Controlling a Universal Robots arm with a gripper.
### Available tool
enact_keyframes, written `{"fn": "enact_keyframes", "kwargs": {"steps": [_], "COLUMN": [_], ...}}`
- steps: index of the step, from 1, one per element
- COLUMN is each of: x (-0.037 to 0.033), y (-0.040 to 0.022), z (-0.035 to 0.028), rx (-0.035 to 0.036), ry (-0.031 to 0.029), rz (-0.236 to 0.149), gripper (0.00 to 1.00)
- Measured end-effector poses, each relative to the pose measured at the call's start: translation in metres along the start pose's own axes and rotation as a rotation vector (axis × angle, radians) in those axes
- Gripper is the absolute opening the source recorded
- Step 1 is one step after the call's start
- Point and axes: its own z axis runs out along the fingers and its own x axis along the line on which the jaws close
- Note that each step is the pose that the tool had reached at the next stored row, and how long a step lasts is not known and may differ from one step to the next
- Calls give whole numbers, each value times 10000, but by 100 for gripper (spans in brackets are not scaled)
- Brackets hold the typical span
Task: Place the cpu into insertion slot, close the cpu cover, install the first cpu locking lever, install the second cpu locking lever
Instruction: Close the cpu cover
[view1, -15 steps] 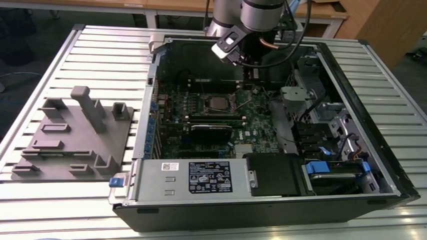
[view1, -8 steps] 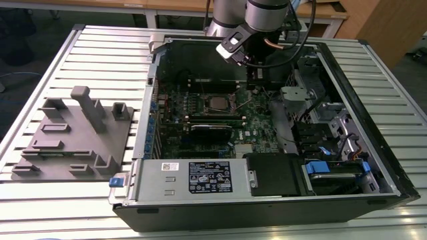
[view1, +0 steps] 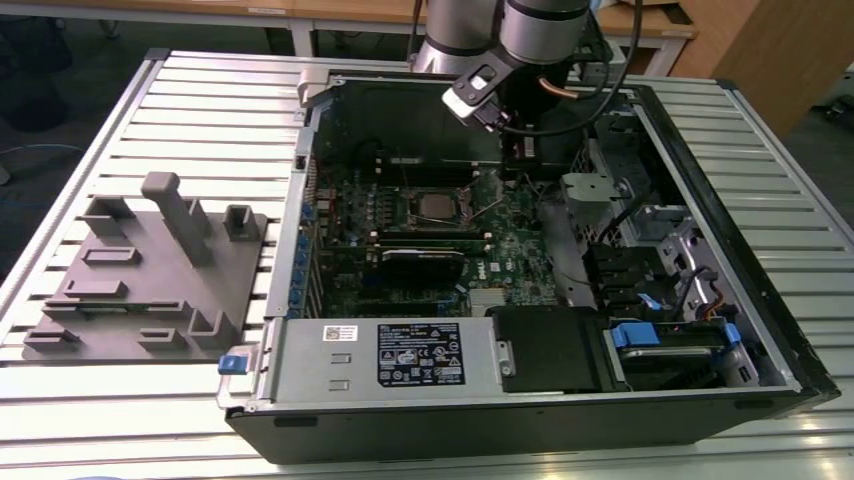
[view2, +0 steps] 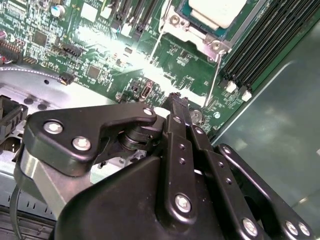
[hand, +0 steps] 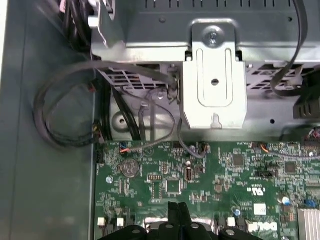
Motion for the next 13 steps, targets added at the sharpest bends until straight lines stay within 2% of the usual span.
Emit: {"fn": "enact_keyframes", "kwargs": {"steps": [8,13], "x": [2,1], "y": [90,104], "z": [6,13], "rx": [0,-1], "ry": [0,1], "rz": [0,1], "gripper": [10,10]}}
